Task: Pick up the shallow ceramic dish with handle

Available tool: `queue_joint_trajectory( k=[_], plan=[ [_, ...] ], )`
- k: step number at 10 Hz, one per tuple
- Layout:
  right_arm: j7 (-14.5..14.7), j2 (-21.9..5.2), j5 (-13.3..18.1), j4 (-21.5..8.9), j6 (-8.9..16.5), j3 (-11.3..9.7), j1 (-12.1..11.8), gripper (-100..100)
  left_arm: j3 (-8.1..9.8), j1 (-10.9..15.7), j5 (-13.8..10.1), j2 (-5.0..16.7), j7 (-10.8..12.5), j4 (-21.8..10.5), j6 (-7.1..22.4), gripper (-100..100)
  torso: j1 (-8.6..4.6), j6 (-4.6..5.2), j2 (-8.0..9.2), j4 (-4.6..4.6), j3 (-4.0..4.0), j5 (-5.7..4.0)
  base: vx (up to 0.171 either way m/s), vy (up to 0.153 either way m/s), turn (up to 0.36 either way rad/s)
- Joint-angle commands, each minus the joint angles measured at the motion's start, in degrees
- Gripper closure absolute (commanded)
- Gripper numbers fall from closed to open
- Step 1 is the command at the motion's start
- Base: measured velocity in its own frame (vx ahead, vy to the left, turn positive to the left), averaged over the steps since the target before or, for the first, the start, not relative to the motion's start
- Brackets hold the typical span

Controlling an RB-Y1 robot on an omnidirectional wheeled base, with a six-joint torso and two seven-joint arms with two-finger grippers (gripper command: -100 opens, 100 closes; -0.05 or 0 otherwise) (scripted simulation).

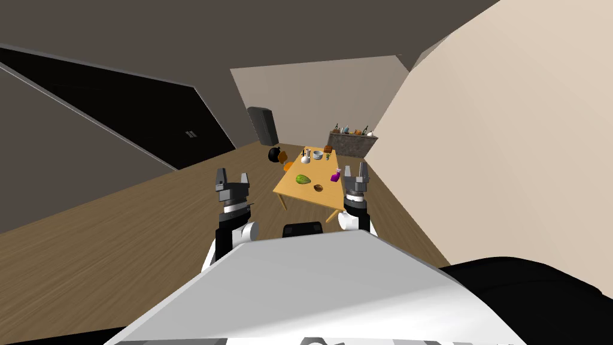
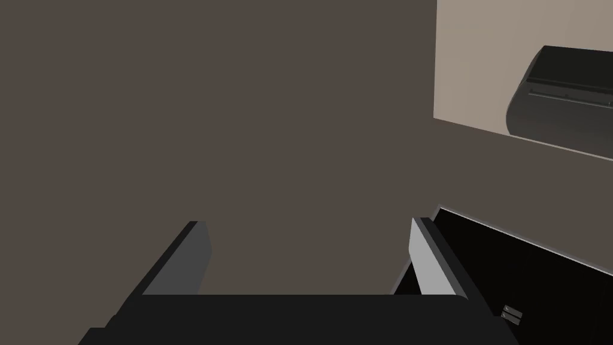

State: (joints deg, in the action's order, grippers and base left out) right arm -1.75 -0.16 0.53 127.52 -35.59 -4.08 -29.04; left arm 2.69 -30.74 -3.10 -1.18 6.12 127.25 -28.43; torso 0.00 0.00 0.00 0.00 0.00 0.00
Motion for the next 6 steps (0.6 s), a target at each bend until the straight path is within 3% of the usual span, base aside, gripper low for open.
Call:
queue_joint_trajectory(
  k=[1,5,6],
  plan=[
    [0.5,-1.7,0.5,-0.9,0.5,0.0,0.5,-100,0.0,0.0,0.0,0.0,0.0,0.0,0.0,0,0.0,0.0,0.0,0.0,0.0,0.0,-0.013,0.013,0.036],
    [3.4,-7.2,3.6,-6.0,3.2,-0.2,3.0,-100,-0.01,0.0,0.0,0.0,0.0,0.0,0.0,0,0.15,-0.01,0.18,0.04,0.1,0.03,-0.052,0.042,0.056],
    [3.4,-7.2,3.6,-6.1,3.2,-0.2,3.0,-100,-0.01,0.0,0.0,0.0,0.0,0.0,0.0,0,0.19,-0.01,0.24,0.05,0.14,0.04,-0.053,0.043,0.026]
  ],
)
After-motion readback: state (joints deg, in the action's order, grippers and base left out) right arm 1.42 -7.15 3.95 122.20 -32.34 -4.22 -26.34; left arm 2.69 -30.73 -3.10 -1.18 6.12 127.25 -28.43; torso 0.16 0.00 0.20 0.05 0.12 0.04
